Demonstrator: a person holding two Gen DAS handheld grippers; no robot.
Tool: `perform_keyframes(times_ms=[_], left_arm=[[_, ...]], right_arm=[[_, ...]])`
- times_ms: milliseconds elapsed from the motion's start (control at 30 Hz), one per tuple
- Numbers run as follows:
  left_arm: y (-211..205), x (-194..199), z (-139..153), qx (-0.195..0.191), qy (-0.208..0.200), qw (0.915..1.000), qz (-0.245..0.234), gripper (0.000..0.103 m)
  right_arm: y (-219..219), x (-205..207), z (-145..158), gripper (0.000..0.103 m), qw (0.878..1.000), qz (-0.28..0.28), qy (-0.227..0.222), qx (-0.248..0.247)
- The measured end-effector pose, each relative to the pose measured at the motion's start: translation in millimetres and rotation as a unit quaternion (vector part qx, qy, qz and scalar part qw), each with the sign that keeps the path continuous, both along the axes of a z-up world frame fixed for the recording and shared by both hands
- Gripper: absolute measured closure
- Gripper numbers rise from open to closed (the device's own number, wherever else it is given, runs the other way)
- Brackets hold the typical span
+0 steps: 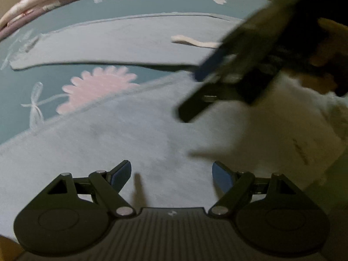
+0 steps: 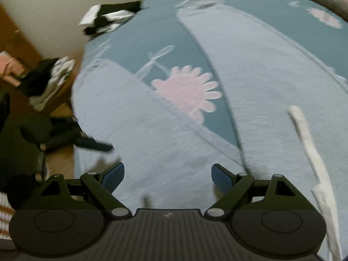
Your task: Fold clothes
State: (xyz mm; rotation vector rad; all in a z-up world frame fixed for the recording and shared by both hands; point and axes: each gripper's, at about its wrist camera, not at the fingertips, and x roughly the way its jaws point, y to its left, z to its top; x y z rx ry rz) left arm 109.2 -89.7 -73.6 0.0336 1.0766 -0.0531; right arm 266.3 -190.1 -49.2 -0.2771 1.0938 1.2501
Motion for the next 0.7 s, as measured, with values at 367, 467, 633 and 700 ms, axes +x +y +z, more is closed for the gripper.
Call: perform_keyframes(times_ms=[367,467,633,700], left_arm=[[-5.3,-27.5,-30.1,-0.044,0.057,0.9974,0.011,0.018],[2.7,-33.1,-26.1,-0.054,0.074,0.9957,0.019,0.019],[19.0,-40.6,-12.5,-0.039,0.064,0.9971,-0.002,0.019],[31.0,-45.9,-10.8,-0.027,0.067,0.9974,-0.001,0.018]], right_arm=[[48.3,-1.0,-32.5,0.013,1.0,0.021,-0.018,0.001],[56.3,-0.4,-28.6,0.013,0.999,0.0,-0.046,-0.019],[49.6,-21.6,-20.5,0.013,0.999,0.019,-0.039,-0.026],[47.0,-30.1,-17.3,0.015,0.999,0.027,-0.036,-0.029]])
